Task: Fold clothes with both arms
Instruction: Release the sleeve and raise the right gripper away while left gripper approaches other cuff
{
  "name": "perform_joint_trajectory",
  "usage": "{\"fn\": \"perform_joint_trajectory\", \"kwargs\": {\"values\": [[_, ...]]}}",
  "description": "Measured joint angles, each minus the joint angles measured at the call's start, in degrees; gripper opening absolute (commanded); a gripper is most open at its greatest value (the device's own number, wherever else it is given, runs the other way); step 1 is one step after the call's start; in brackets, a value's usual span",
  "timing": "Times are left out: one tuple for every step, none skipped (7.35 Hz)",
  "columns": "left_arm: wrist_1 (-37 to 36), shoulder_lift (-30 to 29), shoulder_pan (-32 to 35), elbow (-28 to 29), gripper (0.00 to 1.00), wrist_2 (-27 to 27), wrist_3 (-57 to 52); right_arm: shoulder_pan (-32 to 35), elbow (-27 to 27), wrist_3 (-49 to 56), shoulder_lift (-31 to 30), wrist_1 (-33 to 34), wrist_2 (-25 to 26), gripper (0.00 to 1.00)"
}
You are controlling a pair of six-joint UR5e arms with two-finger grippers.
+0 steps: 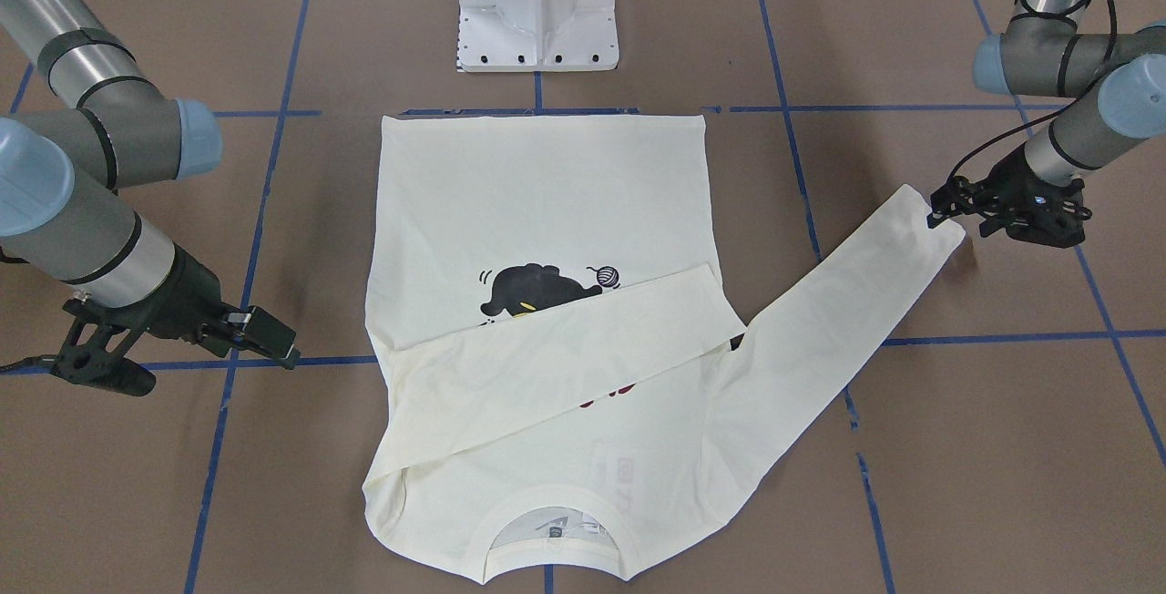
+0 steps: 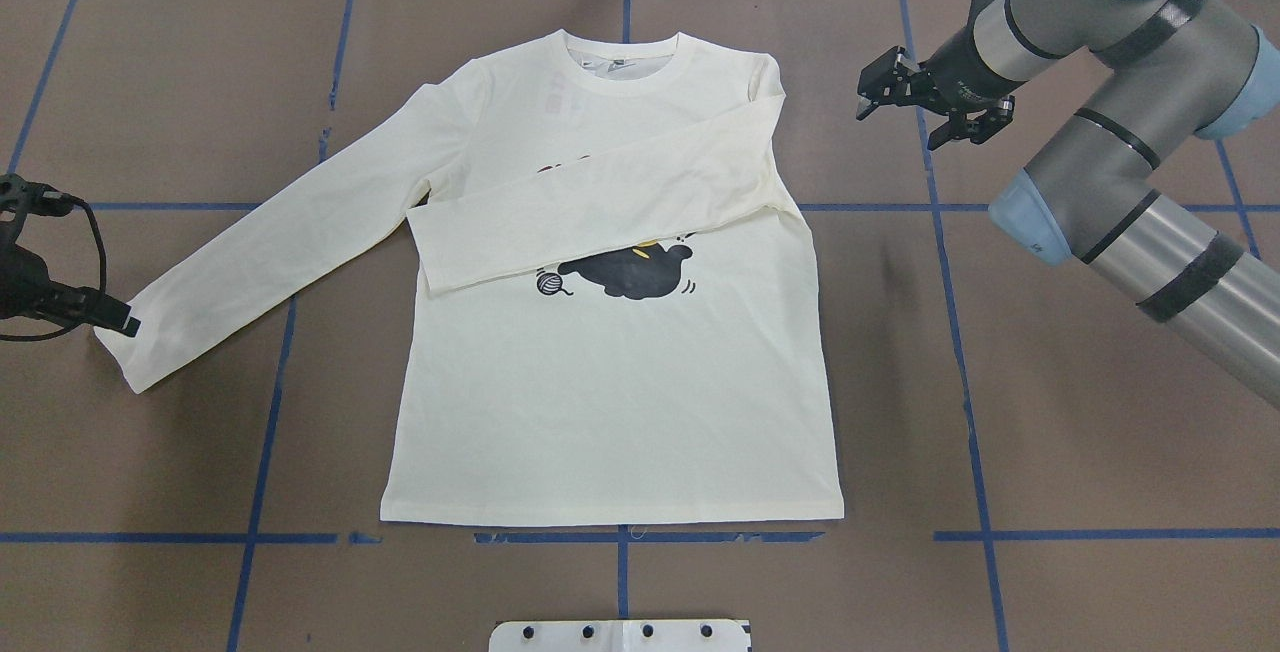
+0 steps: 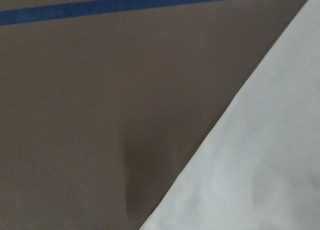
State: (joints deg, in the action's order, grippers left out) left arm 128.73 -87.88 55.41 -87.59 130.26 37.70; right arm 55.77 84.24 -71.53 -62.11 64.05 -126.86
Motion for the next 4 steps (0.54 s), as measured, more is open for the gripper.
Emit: {"fn": "perform_joint_trajectory", "kwargs": {"values": [[0.0, 0.0, -0.1, 0.1, 0.0, -0.1, 0.0, -0.1, 0.1, 0.0, -0.3, 0.0, 0.1, 1.0], [-0.1, -0.1, -0.2, 0.2, 0.0, -0.1, 0.0, -0.1, 0.3, 0.0, -0.4, -0.1, 0.1, 1.0], [-0.2, -0.4, -0.2, 0.3, 0.0, -0.1, 0.1, -0.1, 0.3, -0.1, -0.5, -0.1, 0.3, 1.0], [-0.3, -0.7, -0.2, 0.5, 0.0, -0.1, 0.1, -0.1, 0.4, -0.1, -0.5, -0.1, 0.5, 1.0]]}}
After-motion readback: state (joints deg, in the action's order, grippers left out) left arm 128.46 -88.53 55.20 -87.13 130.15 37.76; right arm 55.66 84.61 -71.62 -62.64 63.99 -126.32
